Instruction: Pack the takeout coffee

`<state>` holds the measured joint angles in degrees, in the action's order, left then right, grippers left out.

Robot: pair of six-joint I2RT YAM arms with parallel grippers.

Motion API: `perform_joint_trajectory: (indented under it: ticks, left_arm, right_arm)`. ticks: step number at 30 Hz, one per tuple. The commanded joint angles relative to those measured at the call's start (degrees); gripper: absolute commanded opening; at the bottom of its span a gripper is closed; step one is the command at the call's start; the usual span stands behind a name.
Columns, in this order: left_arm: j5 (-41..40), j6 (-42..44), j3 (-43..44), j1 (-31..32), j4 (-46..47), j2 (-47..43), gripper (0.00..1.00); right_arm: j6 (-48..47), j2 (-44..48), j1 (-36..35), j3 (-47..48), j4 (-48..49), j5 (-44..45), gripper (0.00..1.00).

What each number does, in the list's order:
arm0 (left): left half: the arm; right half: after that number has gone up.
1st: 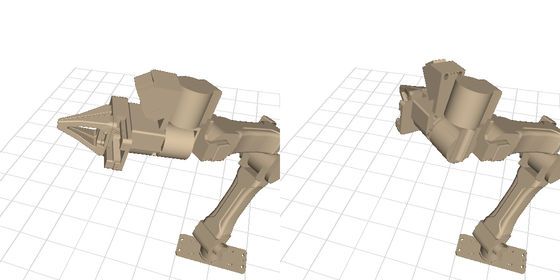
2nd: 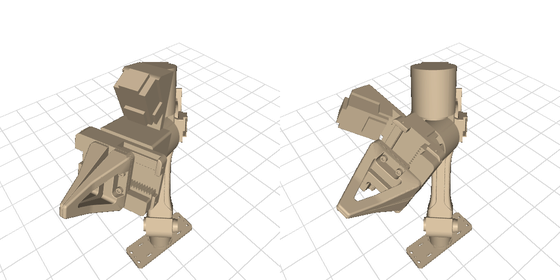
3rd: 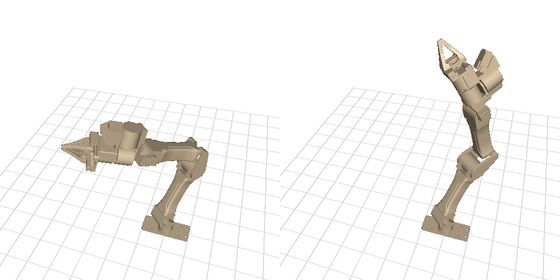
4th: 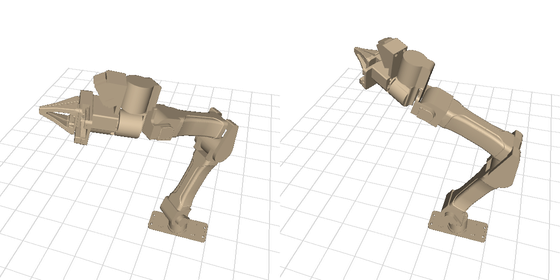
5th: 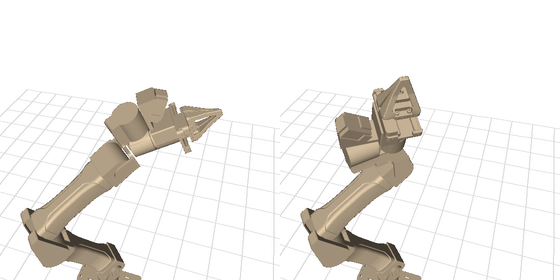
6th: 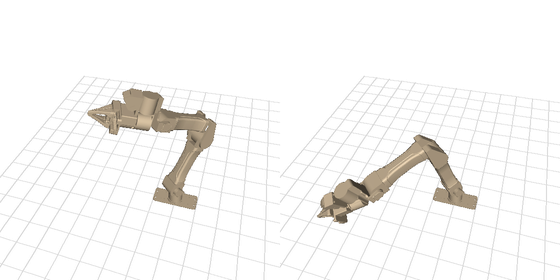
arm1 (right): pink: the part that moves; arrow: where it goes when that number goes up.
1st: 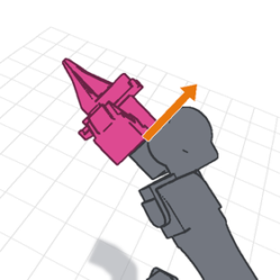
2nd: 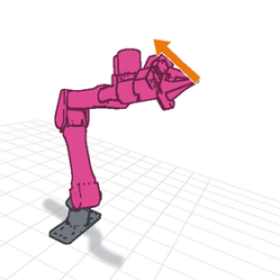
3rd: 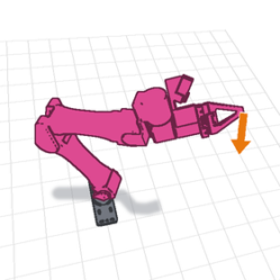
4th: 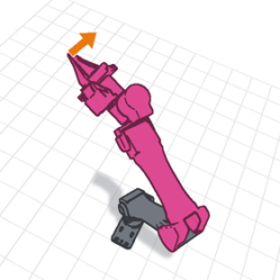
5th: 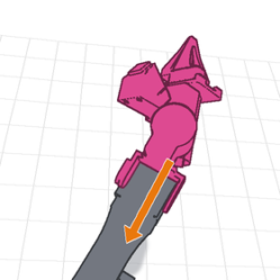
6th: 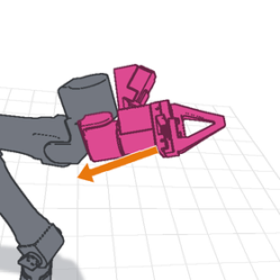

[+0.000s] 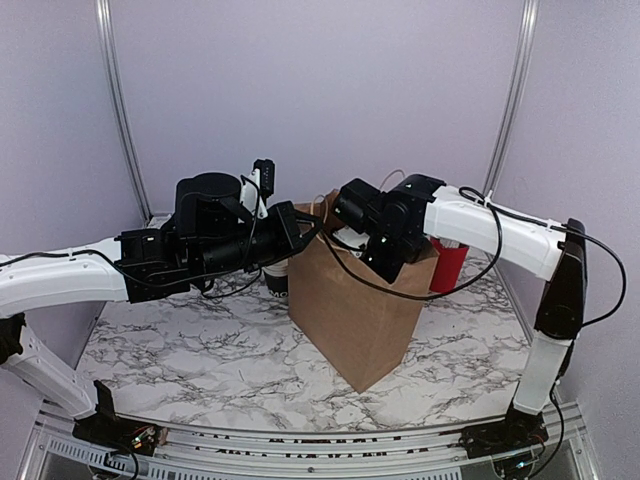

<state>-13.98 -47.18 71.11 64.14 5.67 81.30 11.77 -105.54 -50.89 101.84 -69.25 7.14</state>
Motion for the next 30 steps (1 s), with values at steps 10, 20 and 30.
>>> perform_joint_trajectory:
  ticks: [10,20,30]
  left_arm:
    - [-0.52,0.07,-0.19,0.20,-0.84,-1.49,0.00]
    - [-5.07,-0.14,-2.72,0.22,-0.92,-4.76,0.00]
    - [-5.56,-0.52,-3.42,0.20,-0.62,-5.18,0.00]
  right_arm:
    - [0.35,-1.27,-0.61,-4.15,2.32,-0.72,0.48]
    - [0.96,-0.19,-0.61,-4.96,0.83,1.70,0.49]
    - [1.25,0.66,-0.65,-2.81,0.18,1.14,0.51]
